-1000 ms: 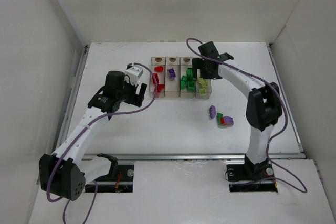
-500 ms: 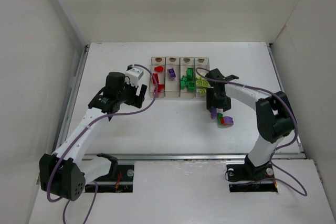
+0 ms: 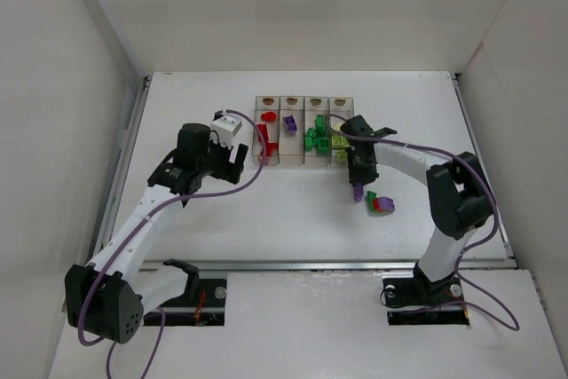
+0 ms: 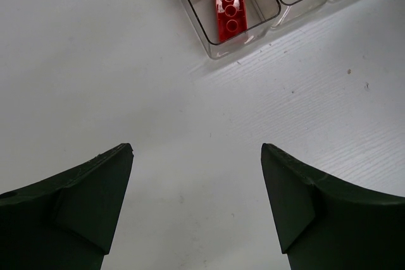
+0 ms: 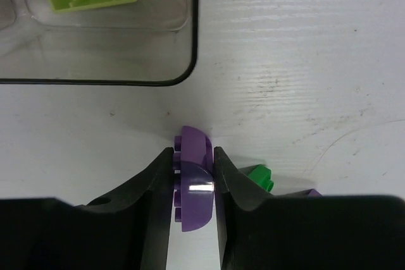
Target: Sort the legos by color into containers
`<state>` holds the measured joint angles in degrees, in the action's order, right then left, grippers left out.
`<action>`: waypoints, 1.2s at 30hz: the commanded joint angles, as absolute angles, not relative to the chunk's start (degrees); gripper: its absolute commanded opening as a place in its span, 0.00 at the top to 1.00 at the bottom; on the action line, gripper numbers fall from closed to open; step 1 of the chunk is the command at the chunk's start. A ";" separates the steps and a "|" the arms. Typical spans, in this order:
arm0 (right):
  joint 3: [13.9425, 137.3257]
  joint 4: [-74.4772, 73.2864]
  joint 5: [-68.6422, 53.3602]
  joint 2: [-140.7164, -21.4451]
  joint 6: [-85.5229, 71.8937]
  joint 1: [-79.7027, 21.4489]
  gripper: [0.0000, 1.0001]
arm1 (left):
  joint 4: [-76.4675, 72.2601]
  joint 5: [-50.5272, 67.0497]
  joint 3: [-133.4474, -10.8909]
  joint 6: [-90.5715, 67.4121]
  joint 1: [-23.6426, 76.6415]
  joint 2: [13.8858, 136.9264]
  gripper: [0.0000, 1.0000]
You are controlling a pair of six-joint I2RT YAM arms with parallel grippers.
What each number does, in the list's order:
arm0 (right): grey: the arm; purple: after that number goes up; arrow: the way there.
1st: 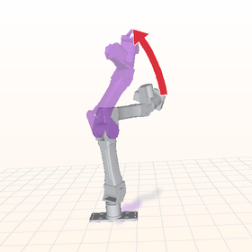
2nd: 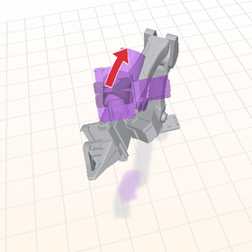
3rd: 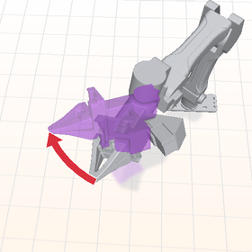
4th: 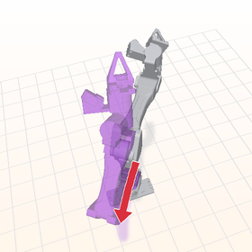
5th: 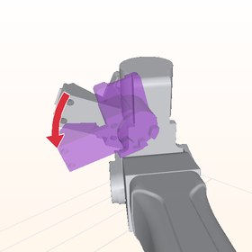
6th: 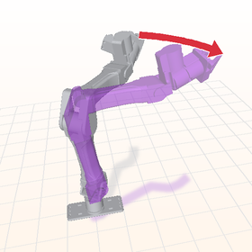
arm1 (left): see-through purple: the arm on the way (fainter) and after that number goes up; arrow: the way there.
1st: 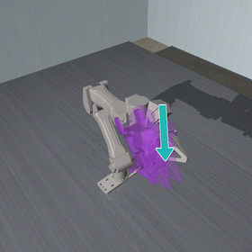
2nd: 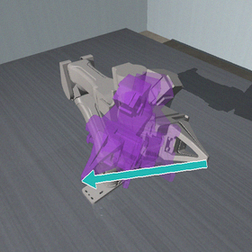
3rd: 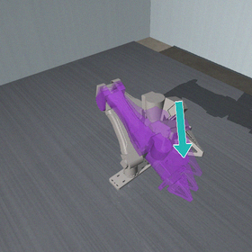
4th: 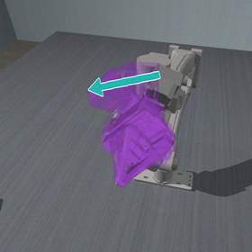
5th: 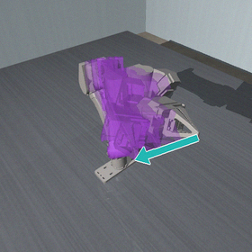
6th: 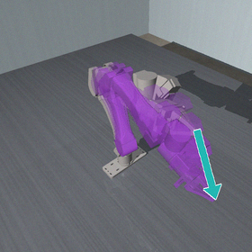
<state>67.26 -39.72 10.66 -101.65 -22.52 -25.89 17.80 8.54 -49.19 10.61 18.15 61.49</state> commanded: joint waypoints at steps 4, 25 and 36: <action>73.73 -42.53 7.94 -100.91 -22.76 -29.61 1.00 | 16.52 8.70 -49.13 10.90 18.02 59.68 0.20; 114.43 -31.82 19.40 -121.11 -26.02 -39.02 1.00 | 16.52 6.77 -48.61 10.90 16.79 59.68 0.19; 116.10 -34.10 15.02 -122.62 -23.55 -39.02 0.00 | 16.00 7.29 -48.60 10.90 16.79 60.73 0.18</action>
<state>113.19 -33.58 15.66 -125.69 -23.99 -38.68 17.78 7.20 -49.10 10.63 16.97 61.30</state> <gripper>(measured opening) 0.970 0.818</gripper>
